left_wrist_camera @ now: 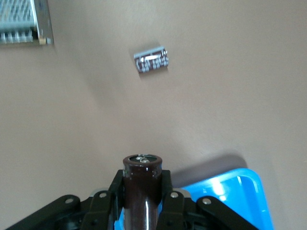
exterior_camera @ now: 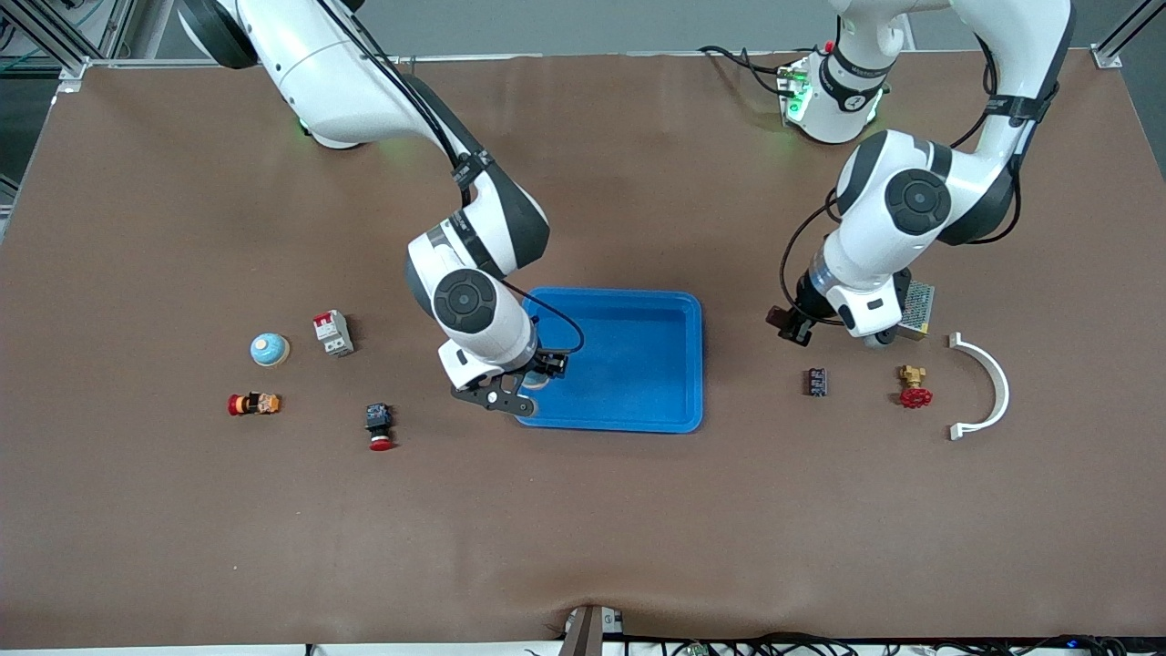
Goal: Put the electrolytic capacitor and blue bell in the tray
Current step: 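Lower the button and capacitor into the tray and open both grippers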
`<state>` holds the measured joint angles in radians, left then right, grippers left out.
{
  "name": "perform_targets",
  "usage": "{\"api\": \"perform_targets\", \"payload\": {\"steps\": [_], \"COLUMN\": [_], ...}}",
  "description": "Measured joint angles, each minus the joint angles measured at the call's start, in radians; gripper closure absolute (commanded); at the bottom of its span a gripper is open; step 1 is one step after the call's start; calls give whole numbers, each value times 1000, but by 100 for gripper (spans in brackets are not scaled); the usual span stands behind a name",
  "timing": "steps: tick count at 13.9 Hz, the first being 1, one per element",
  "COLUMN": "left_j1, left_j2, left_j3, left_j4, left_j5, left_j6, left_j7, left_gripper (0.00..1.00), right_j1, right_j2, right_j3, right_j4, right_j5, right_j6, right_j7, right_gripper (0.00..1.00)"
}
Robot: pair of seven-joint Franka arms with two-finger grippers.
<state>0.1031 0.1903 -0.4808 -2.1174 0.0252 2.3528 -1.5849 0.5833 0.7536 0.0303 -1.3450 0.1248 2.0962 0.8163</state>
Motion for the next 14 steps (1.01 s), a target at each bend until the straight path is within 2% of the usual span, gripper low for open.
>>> {"api": "perform_targets", "payload": {"steps": [5,8,14], "left_j1": [-51,-91,-190], "left_j2": [13,31,83], "left_j3": [-3,-4,-5], "left_j4": [23,23,22], "left_j5": [0,0,1], "left_j6": [12,48,108], "left_j7": [-284,-427,-590], "left_gripper": [100,100,100], "right_j1": [53,73,92], "right_j2": [14,17,23], "right_j3": [0,0,-2], "right_j4": [-82,-102,-137], "right_j5": [0,0,0], "right_j6": [119,128,159], "right_j7": [39,39,39], "right_gripper": [49,49,49]}}
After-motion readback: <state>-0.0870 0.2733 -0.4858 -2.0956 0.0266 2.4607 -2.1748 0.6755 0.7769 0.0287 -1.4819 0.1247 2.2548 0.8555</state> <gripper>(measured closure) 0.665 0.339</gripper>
